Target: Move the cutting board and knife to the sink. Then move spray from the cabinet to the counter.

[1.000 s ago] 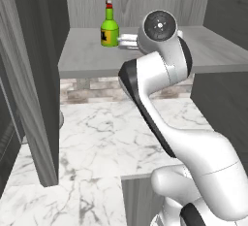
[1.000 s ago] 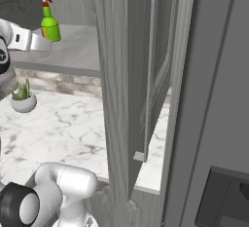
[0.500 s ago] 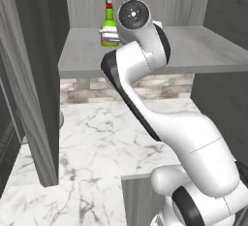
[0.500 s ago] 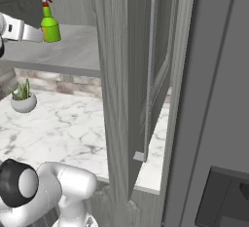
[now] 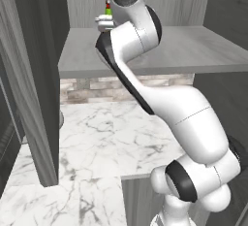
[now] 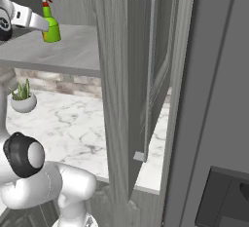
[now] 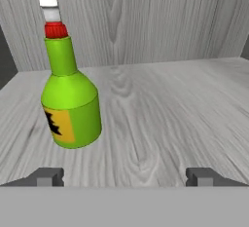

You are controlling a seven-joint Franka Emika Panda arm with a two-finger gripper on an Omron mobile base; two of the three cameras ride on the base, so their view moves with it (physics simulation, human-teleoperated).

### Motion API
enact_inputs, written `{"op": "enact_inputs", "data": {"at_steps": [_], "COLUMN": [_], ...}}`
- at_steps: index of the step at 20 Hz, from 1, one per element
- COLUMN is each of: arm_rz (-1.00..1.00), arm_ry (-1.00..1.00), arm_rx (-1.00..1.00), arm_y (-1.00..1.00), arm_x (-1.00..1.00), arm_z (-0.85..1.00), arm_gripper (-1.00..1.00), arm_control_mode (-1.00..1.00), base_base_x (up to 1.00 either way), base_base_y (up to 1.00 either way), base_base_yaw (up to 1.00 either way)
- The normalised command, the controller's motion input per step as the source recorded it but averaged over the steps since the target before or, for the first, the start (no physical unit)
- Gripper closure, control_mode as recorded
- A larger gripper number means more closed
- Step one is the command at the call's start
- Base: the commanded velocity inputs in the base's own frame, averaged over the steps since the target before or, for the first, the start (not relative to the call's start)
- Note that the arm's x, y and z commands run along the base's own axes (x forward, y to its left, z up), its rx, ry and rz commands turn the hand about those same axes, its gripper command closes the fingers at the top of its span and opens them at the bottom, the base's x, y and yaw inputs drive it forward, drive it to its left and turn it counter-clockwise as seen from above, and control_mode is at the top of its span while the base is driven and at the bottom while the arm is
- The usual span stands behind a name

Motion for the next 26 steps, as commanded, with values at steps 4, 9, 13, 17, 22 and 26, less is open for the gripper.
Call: {"op": "enact_inputs", "data": {"at_steps": [4,9,13,17,22,26], "arm_rz": [0.00,0.00,0.00,0.00,0.00,0.00], "arm_ry": [0.02,0.00,0.00,0.02,0.02,0.00], "arm_rx": [-0.02,-0.05,-0.01,0.00,0.00,0.00], "arm_y": [0.06,0.30,0.33,0.12,0.01,0.05], "arm_x": [0.15,0.25,0.33,0.43,0.38,0.23], "arm_z": [0.11,0.10,0.00,0.00,0.00,0.00], "arm_gripper": [-1.00,-1.00,-1.00,-1.00,-1.00,-1.00], "arm_control_mode": [-1.00,-1.00,-1.00,-1.00,-1.00,-1.00], "base_base_x": [0.00,0.00,0.00,0.00,0.00,0.00], "base_base_y": [0.00,0.00,0.00,0.00,0.00,0.00], "base_base_yaw": [0.00,0.00,0.00,0.00,0.00,0.00]}}
